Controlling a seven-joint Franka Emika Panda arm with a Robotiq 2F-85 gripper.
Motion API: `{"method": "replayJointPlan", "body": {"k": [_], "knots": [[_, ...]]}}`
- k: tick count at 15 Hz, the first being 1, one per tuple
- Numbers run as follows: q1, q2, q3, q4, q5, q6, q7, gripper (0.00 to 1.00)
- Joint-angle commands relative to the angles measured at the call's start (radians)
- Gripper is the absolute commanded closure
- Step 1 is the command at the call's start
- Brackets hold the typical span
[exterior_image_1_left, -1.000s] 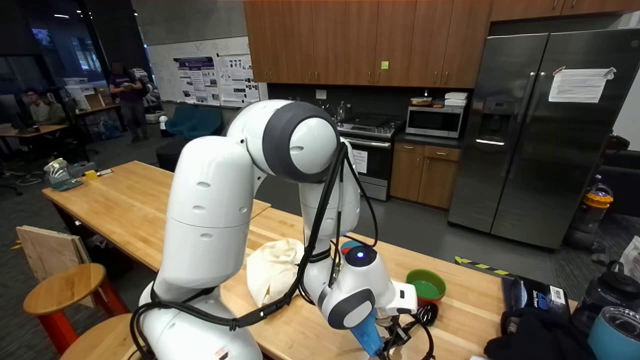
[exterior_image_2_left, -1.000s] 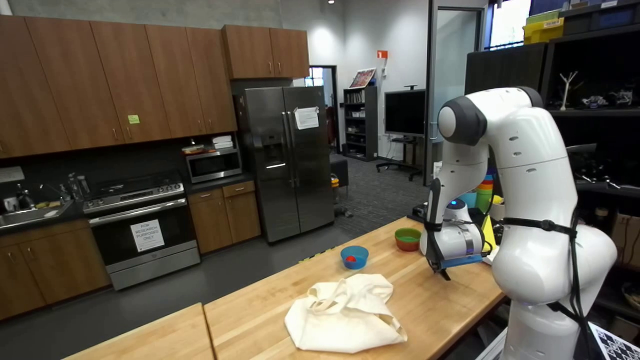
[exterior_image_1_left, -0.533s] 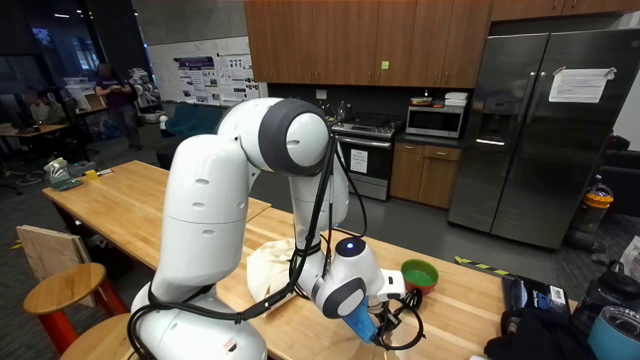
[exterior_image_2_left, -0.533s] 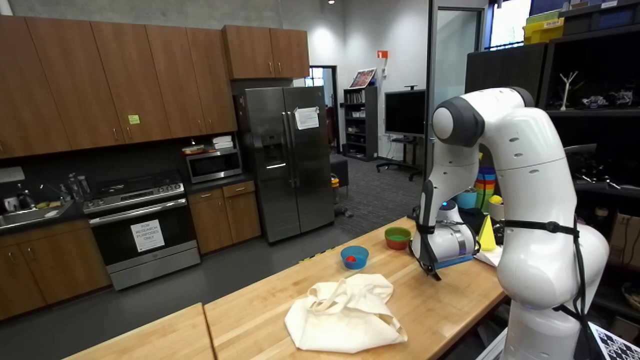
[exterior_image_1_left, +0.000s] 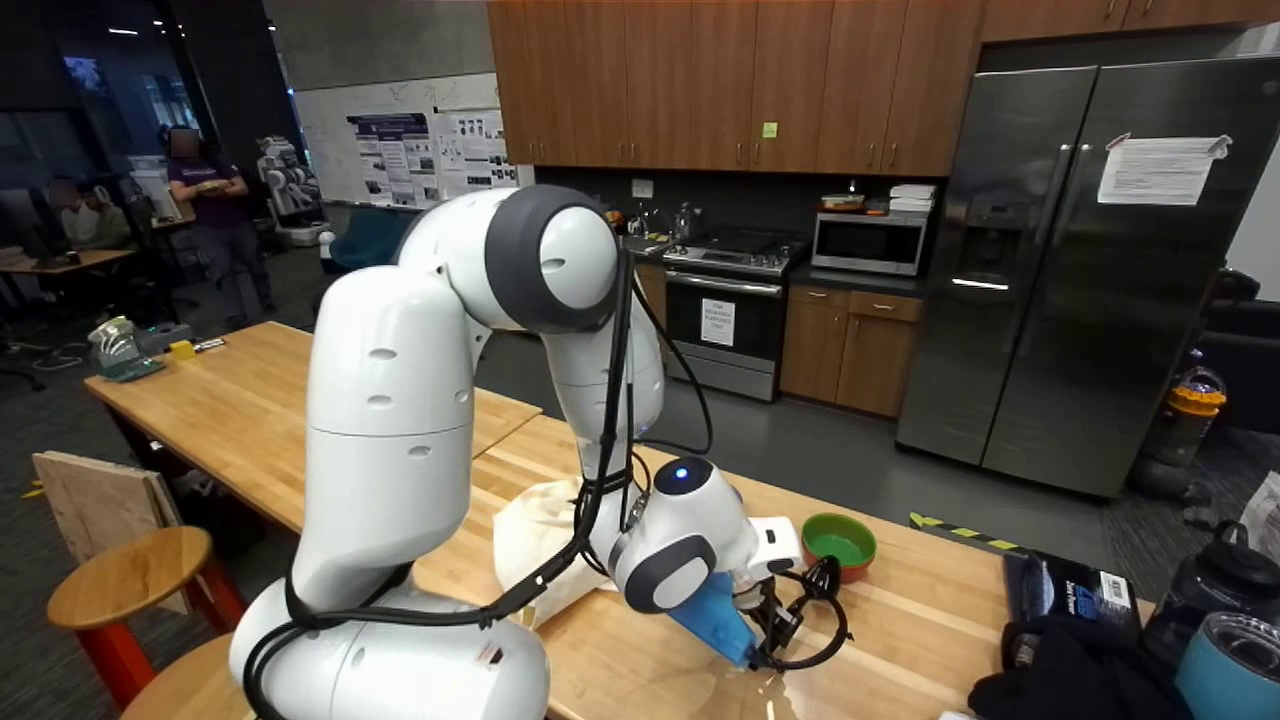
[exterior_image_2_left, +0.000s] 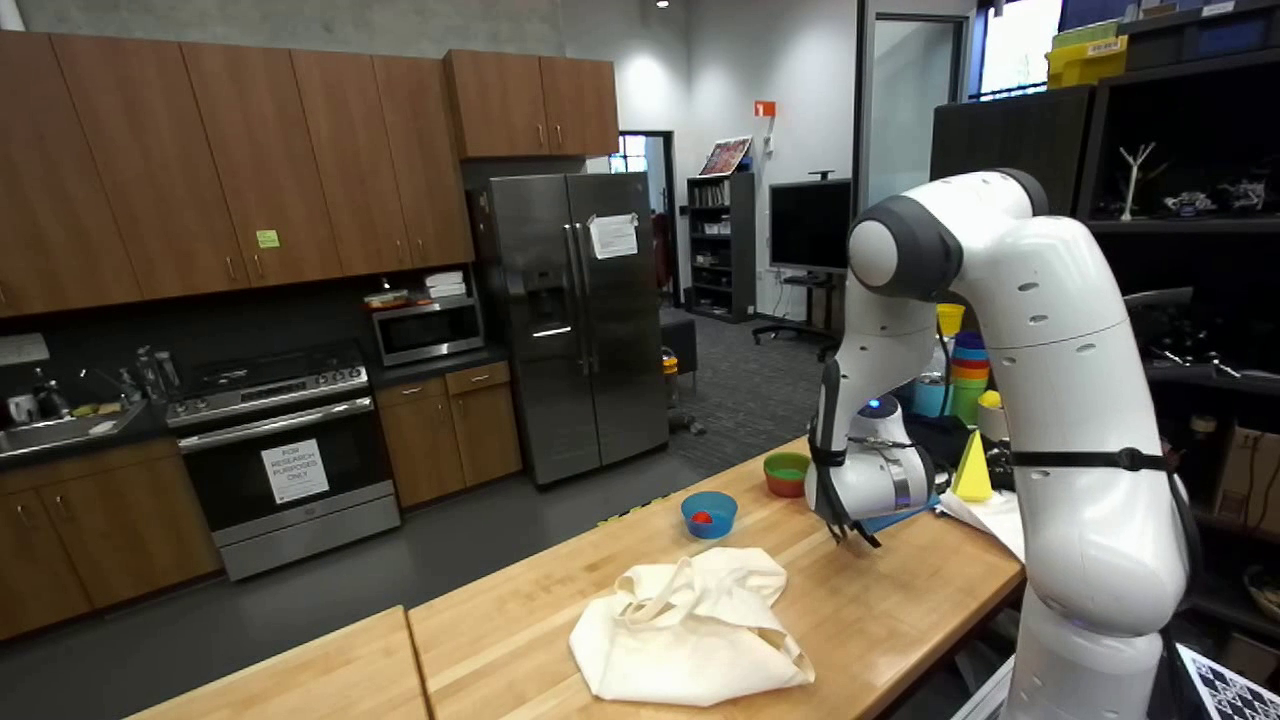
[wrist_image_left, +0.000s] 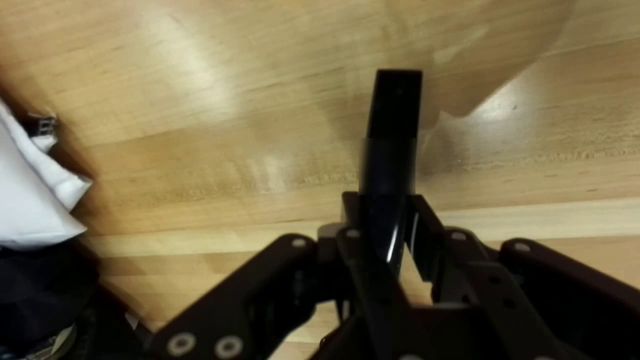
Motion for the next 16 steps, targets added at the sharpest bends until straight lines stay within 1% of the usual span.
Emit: {"method": "replayJointPlan", "body": {"k": [1,5,8,10,11,12,13,16], "knots": [[0.194,-0.026,-0.097,-0.013,0.223,0.0,-0.182,0.94],[0.413,-0.043,-0.179,-0.016,0.563,0.0,-0.413,0.94],[0.602,-0.045,-0.289,-0.015,0.823,0.0,-0.612,0.94],[0.692,-0.024,-0.351,-0.009,0.971,0.0,-0.761,0.94],[0.703,-0.002,-0.361,-0.001,1.035,0.0,-0.837,0.94],[0.697,0.0,-0.362,-0.001,1.077,-0.002,-0.914,0.94],[0.704,-0.001,-0.379,-0.002,1.124,-0.003,-0.99,0.94],[0.686,-0.003,-0.403,-0.002,1.194,-0.029,-1.221,0.94]]}}
